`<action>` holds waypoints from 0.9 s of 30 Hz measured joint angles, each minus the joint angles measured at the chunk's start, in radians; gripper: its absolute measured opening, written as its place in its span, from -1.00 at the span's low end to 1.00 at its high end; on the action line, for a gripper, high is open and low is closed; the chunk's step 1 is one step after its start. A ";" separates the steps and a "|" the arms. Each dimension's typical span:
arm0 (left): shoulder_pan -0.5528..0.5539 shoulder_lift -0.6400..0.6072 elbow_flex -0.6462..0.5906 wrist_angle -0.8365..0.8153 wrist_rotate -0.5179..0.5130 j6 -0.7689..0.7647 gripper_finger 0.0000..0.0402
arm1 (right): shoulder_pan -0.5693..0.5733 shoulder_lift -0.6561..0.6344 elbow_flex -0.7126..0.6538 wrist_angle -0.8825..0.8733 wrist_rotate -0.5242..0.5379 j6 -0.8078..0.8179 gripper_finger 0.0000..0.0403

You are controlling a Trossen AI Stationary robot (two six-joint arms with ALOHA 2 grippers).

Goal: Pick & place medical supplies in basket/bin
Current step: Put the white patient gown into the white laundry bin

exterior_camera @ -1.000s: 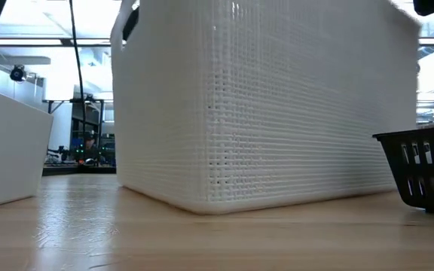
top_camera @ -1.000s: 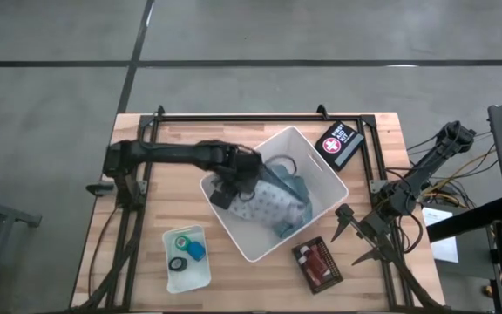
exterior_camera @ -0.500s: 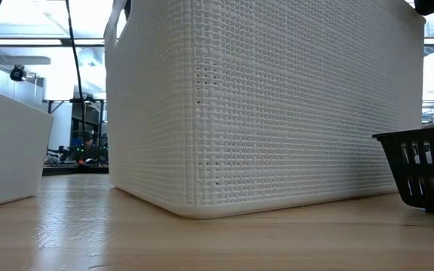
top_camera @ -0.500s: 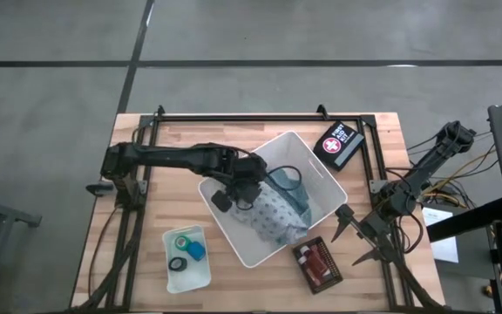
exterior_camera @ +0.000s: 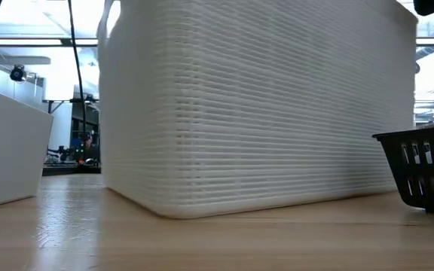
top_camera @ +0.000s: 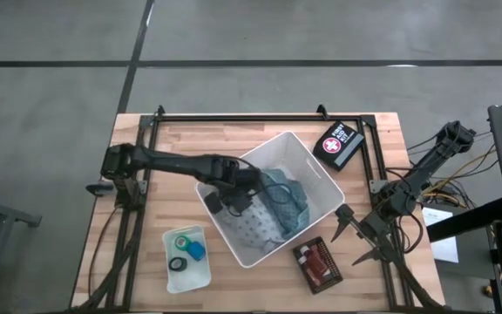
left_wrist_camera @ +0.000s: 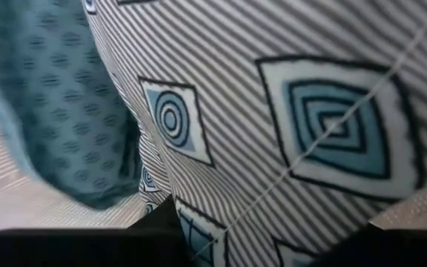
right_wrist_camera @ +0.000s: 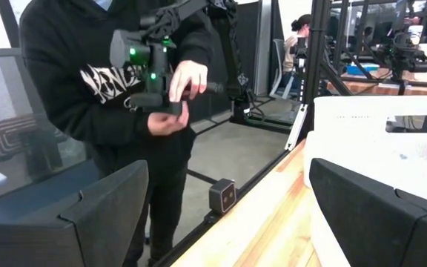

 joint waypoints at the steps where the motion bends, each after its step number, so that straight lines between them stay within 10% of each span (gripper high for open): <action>1: 0.000 0.000 -0.016 -0.001 0.000 0.011 -0.41 | 0.000 0.000 0.000 0.000 0.000 0.000 0.83; 27: -0.004 -0.001 -0.224 0.187 0.004 0.148 -0.41 | 0.000 0.000 0.000 0.000 0.000 0.000 0.83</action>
